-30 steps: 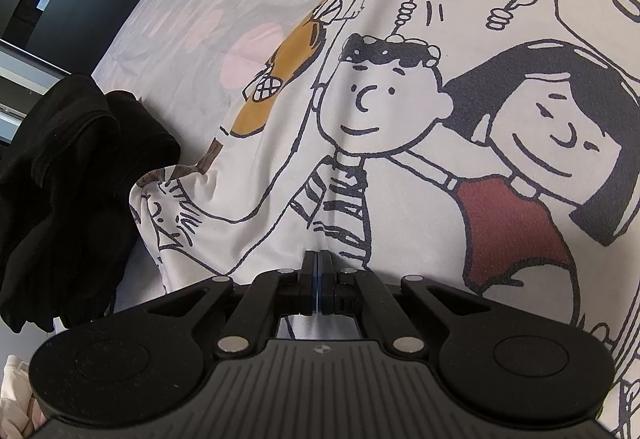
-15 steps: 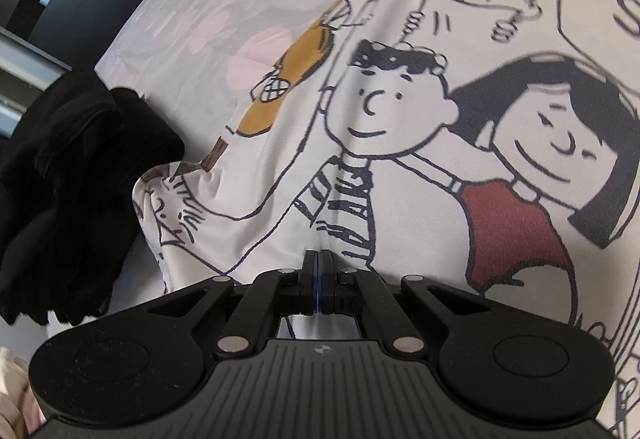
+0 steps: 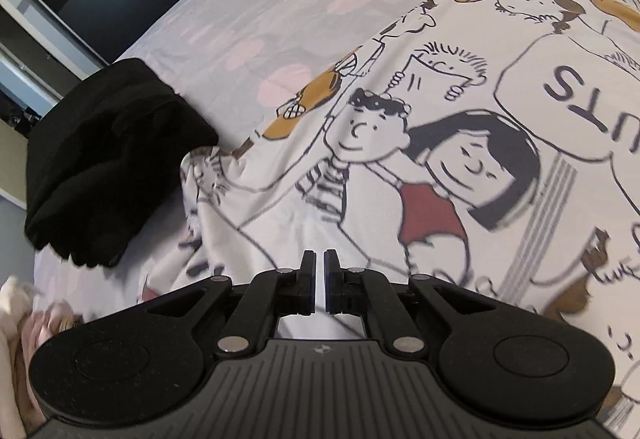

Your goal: Fold clothes

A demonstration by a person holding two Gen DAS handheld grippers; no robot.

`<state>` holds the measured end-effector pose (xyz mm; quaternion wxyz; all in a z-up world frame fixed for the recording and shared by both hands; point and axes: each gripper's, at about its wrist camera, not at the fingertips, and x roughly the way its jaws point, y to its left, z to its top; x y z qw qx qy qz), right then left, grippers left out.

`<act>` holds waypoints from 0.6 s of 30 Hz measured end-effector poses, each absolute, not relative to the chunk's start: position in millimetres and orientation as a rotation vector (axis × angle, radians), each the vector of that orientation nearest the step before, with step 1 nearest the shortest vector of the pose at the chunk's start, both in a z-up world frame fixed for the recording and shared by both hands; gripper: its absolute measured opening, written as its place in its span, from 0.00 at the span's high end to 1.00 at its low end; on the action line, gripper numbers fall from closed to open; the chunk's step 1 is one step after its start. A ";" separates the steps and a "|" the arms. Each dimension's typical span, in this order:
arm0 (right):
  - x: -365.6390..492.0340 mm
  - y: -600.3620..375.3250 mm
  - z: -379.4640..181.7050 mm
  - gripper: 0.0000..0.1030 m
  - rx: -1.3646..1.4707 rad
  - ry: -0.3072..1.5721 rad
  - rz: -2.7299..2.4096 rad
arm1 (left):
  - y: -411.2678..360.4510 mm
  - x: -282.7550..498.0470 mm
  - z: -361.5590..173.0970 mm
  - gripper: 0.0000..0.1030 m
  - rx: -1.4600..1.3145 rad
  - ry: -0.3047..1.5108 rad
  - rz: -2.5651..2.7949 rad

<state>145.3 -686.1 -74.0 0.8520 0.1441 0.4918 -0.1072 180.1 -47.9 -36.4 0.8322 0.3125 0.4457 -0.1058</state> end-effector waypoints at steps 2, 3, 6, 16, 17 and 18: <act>146.5 -688.3 -79.1 0.64 0.368 0.983 -0.246 | -44.5 170.1 -37.2 0.98 0.639 0.959 -0.210; 150.5 -690.2 -80.1 0.64 0.402 0.954 -0.256 | -42.7 166.2 -38.4 0.98 0.630 0.968 -0.202; 168.5 -699.0 -84.0 0.64 0.500 0.887 -0.293 | -39.3 157.0 -44.3 0.98 0.620 0.998 -0.172; 222.1 -678.8 -101.0 0.65 0.595 0.859 -0.134 | -36.6 153.0 -69.5 0.98 0.605 1.089 -0.132; 225.8 -672.0 -102.1 0.66 0.590 0.878 -0.079 | -37.2 153.6 -70.9 0.98 0.608 1.089 -0.130; 226.4 -664.8 -101.4 0.67 0.583 0.883 -0.039 | -37.9 154.1 -72.2 0.98 0.611 1.090 -0.128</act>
